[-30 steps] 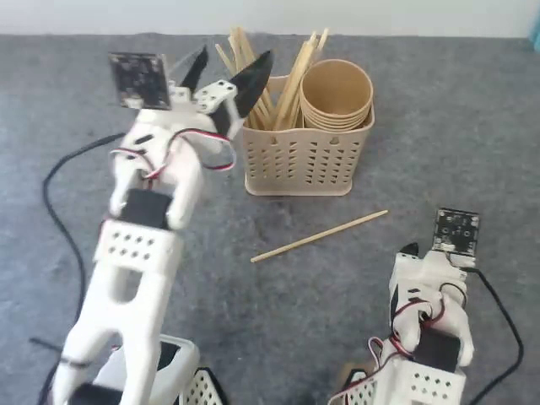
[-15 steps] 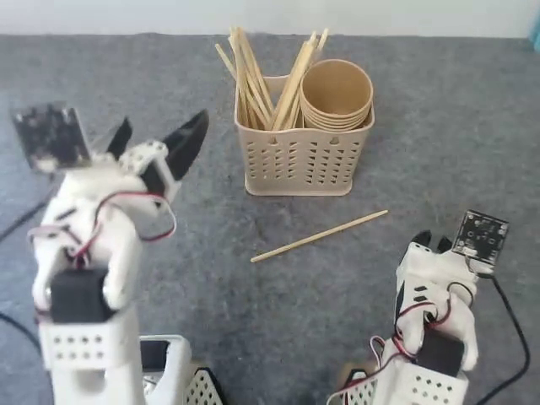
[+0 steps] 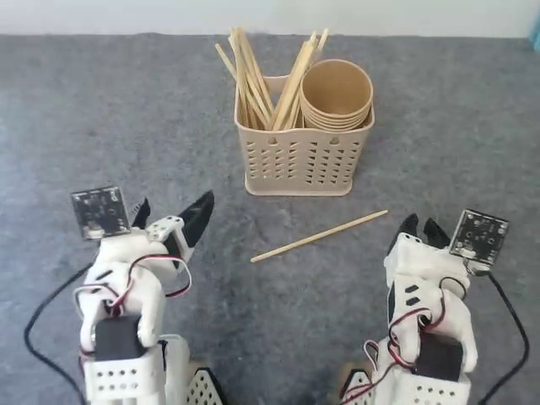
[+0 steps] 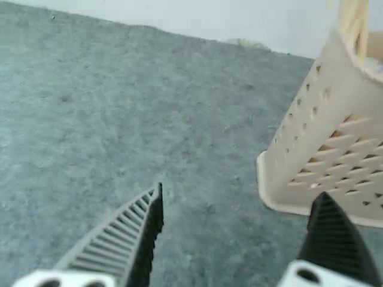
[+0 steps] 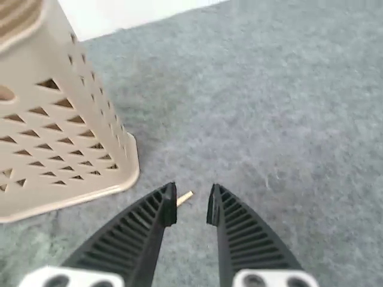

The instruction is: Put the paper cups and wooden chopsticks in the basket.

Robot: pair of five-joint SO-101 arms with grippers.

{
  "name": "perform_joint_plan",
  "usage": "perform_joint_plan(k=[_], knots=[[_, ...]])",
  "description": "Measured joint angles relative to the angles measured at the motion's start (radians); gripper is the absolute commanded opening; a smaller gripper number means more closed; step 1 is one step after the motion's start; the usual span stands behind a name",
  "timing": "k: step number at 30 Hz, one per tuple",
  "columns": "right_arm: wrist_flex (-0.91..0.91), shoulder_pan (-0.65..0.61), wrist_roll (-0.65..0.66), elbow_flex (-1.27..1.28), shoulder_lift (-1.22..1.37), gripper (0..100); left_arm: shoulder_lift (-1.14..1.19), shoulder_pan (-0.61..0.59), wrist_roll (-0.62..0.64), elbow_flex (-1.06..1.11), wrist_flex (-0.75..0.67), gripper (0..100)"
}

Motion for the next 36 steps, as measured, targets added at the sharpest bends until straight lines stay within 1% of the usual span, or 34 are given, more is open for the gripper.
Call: perform_joint_plan(k=[3, 7, 11, 16, 20, 26, 33, 36], knots=[[-0.031, -0.005, -0.003, -0.054, 0.138, 10.5, -0.041, -0.029, -0.015, 0.046, 0.0, 36], [-0.048, -0.015, -0.018, -0.187, 0.359, 10.5, -0.075, -0.043, -0.02, 0.095, 0.0, 36], [-0.054, -0.051, -0.107, -0.325, 0.628, 10.8, -0.104, -0.041, -0.028, 0.14, 0.0, 36], [-0.144, -0.086, -0.275, -0.42, 0.934, 10.9, -0.147, -0.043, -0.08, 0.196, 0.0, 36], [-0.215, -0.129, -0.342, -0.462, 1.169, 10.9, -0.19, -0.043, -0.098, 0.239, -0.021, 36], [-0.232, -0.146, -0.354, -0.545, 1.439, 10.9, -0.203, -0.041, -0.101, 0.245, -0.034, 36], [-0.238, -0.161, -0.361, -0.658, 1.626, 10.9, -0.203, -0.041, -0.101, 0.27, -0.037, 36], [-0.238, -0.158, -0.361, -0.709, 1.689, 10.9, -0.203, -0.041, -0.101, 0.305, -0.08, 36]])
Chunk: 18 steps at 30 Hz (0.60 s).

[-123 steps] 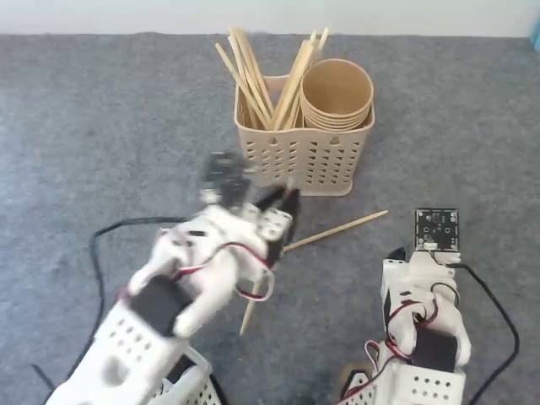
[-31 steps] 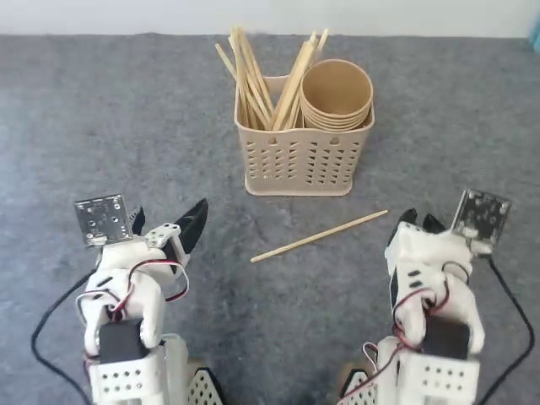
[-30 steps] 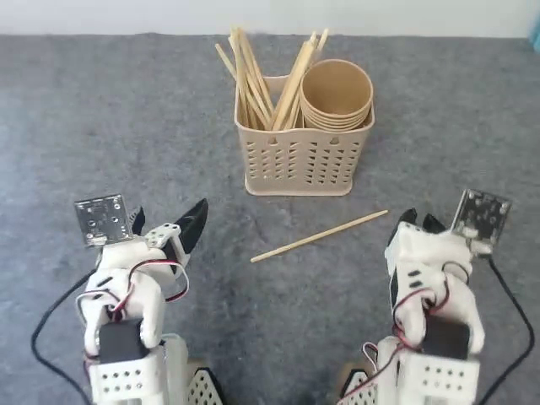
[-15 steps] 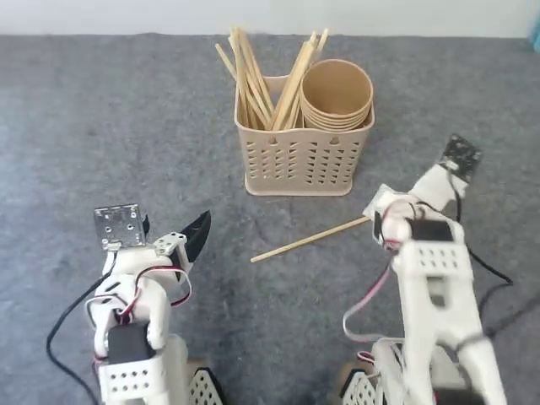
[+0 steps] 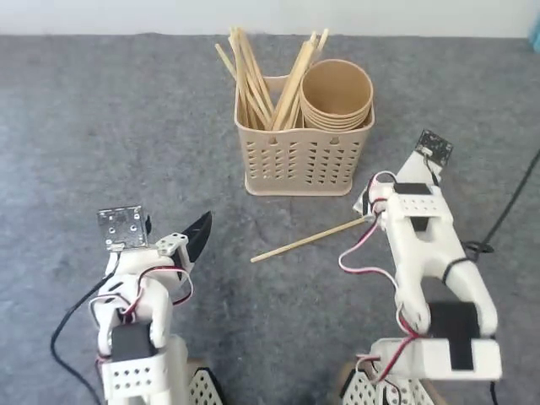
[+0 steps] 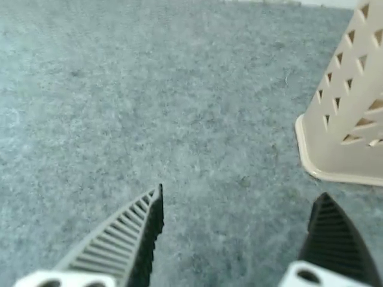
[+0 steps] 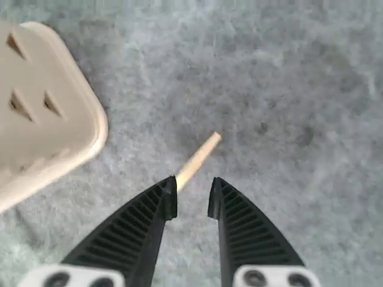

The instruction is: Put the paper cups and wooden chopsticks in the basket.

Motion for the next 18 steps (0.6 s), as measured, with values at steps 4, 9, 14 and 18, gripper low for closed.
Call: perform_joint_plan(k=[4, 9, 14, 18], knots=[[-0.002, 0.0, -0.014, -0.061, 0.071, 10.8, 0.0, 0.0, 0.0, 0.011, -0.028, 36], [-0.002, 0.0, -0.025, -0.072, 0.106, 10.5, 0.0, 0.0, 0.0, 0.011, -0.028, 36], [0.018, 0.002, -0.029, -0.072, 0.109, 10.1, 0.0, 0.0, 0.0, 0.011, -0.028, 36], [0.014, 0.002, -0.029, -0.072, 0.115, 0.8, 0.0, 0.0, -0.026, 0.011, -0.028, 36]])
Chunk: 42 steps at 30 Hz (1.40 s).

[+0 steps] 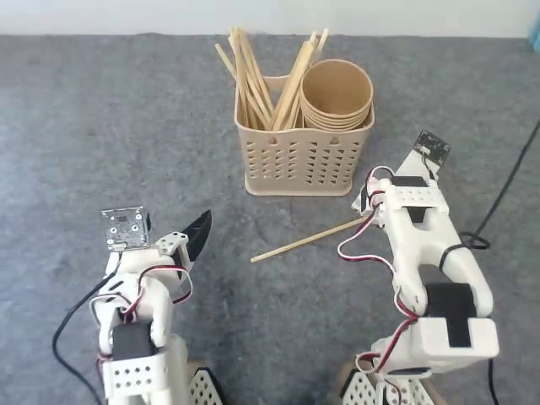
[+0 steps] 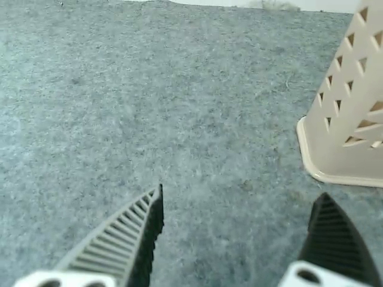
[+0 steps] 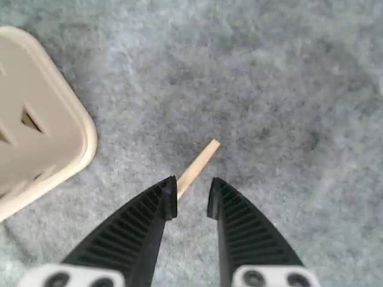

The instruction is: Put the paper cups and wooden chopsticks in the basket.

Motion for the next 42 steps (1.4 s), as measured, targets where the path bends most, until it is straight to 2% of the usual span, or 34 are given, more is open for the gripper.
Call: perform_joint_plan(k=[2, 8, 18, 28, 33, 36, 39, 42], knots=[[-0.02, 0.0, -0.002, -0.002, 0.029, 1.6, 0.0, 0.003, -0.017, 0.0, 0.017, 36], [-0.034, 0.014, -0.002, -0.034, 0.058, 0.8, 0.0, 0.115, -0.109, 0.0, 0.137, 36], [0.003, 0.018, -0.002, -0.038, 0.057, 0.9, 0.0, 0.127, -0.114, 0.0, 0.14, 32], [0.021, 0.032, -0.002, -0.052, 0.055, 1.2, 0.0, 0.126, -0.114, 0.0, 0.14, 32], [0.021, 0.032, -0.002, -0.052, 0.055, 10.6, 0.0, 0.126, -0.114, 0.0, 0.14, 32], [0.021, 0.032, -0.002, -0.052, 0.055, 9.9, 0.0, 0.126, -0.114, 0.0, 0.14, 32], [0.02, 0.032, -0.002, -0.055, 0.058, 9.4, 0.0, 0.129, -0.114, 0.0, 0.14, 26], [0.02, 0.032, -0.002, -0.071, 0.058, 9.4, 0.0, 0.132, -0.114, 0.0, 0.14, 9]])
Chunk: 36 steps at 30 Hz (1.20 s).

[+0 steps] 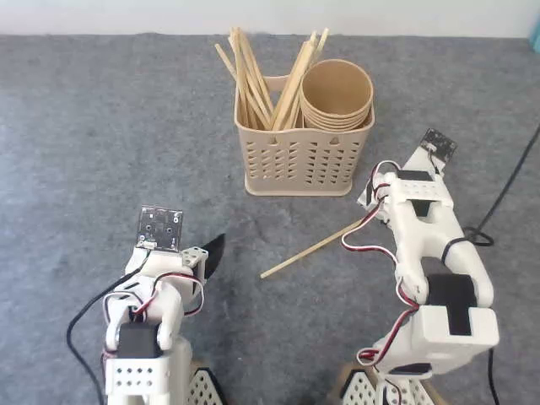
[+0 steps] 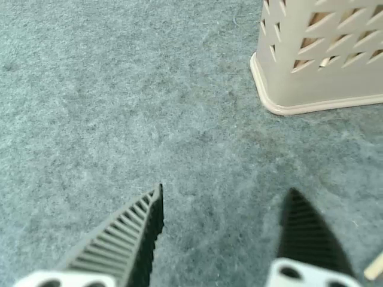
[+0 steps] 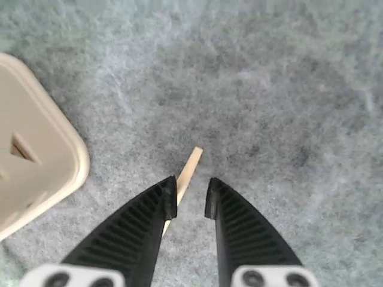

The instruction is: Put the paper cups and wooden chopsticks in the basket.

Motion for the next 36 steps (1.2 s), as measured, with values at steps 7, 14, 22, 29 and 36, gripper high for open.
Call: perform_joint_plan(k=[7, 14, 22, 29, 36], knots=[[-0.002, 0.0, 0.0, -0.025, 0.009, 9.4, 0.0, -0.002, 0.0, 0.0, 0.0, 1], [-0.005, 0.002, 0.0, -0.061, 0.071, 6.9, 0.0, 0.005, 0.0, 0.0, 0.0, 1], [0.143, 0.011, 0.0, -0.215, 0.181, 0.9, 0.0, 0.005, -0.003, 0.0, 0.0, 1], [0.219, 0.015, 0.0, -0.242, 0.192, 0.9, 0.0, 0.005, -0.003, 0.0, 0.0, 1], [0.37, 0.075, 0.064, -0.241, -0.107, 0.8, 0.0, 0.005, -0.003, 0.0, 0.0, 1]])
